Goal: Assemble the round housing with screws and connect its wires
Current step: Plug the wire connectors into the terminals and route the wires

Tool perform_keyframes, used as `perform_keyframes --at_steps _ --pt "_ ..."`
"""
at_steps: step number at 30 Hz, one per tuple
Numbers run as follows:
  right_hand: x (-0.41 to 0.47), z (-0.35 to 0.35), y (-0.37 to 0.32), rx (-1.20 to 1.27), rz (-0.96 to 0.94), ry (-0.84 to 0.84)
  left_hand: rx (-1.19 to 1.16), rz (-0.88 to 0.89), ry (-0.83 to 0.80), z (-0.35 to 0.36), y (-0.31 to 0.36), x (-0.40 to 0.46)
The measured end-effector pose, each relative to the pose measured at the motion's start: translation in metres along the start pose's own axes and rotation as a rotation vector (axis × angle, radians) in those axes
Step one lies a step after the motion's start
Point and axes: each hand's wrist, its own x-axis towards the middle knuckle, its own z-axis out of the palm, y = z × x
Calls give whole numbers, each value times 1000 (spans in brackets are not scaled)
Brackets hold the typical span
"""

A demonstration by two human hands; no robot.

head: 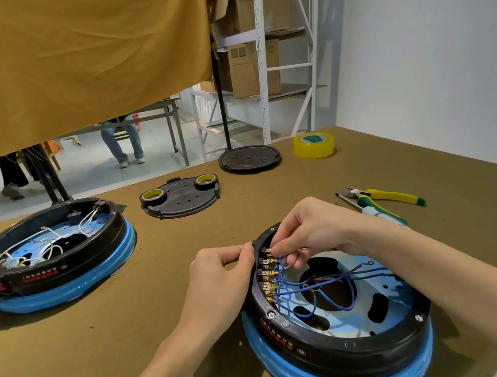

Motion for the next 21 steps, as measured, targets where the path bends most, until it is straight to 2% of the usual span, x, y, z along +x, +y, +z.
perform_keyframes --at_steps 12,21 --pt "5 -4 6 57 -2 -44 -9 -9 -16 -1 0 1" --pt "13 -12 4 78 41 -138 -11 9 0 0 -2 1"
